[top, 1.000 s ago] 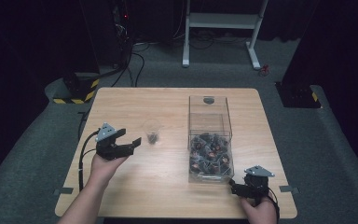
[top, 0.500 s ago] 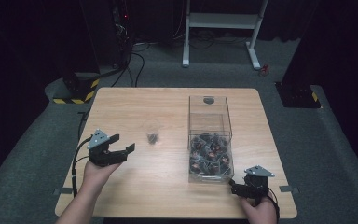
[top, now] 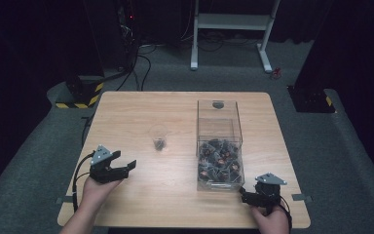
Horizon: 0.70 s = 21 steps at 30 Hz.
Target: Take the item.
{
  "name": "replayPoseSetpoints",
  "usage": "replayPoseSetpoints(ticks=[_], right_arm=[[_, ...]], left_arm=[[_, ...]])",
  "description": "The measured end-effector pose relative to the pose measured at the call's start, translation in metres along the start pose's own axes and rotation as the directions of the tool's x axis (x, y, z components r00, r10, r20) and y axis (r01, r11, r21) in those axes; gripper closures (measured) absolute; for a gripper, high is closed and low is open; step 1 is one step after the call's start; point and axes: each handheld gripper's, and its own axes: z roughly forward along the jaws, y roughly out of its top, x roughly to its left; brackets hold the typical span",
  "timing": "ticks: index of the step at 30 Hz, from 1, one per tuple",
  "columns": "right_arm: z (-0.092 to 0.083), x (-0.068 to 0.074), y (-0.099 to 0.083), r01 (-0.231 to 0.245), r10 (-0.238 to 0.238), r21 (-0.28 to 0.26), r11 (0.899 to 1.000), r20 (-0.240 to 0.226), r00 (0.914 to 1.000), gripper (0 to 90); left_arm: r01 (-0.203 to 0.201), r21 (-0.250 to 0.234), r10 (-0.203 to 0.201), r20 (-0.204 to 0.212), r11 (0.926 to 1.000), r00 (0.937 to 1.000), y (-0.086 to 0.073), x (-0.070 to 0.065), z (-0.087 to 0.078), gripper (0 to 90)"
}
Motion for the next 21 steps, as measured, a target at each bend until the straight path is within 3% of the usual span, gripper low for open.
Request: replayPoseSetpoints(ticks=[7,14,21], right_arm=[[0.000,0.000,0.000,0.000,0.000,0.000,1.000,0.000,1.0000,10.8],[0.000,0.000,0.000,0.001,-0.001,0.000,1.000,-0.001,1.0000,10.9],[0.000,0.000,0.000,0.001,-0.001,0.000,1.000,-0.001,1.0000,10.9]], left_arm=[[-0.016,0.052,0.016,-0.009,0.9985,0.9998,-0.017,-0.001,0.004,21.0],[-0.053,0.133,0.057,-0.025,0.9897,0.9980,-0.039,-0.003,0.006,20.4],[-0.060,0.181,0.063,-0.011,0.9816,0.9979,-0.061,-0.008,0.005,20.2]])
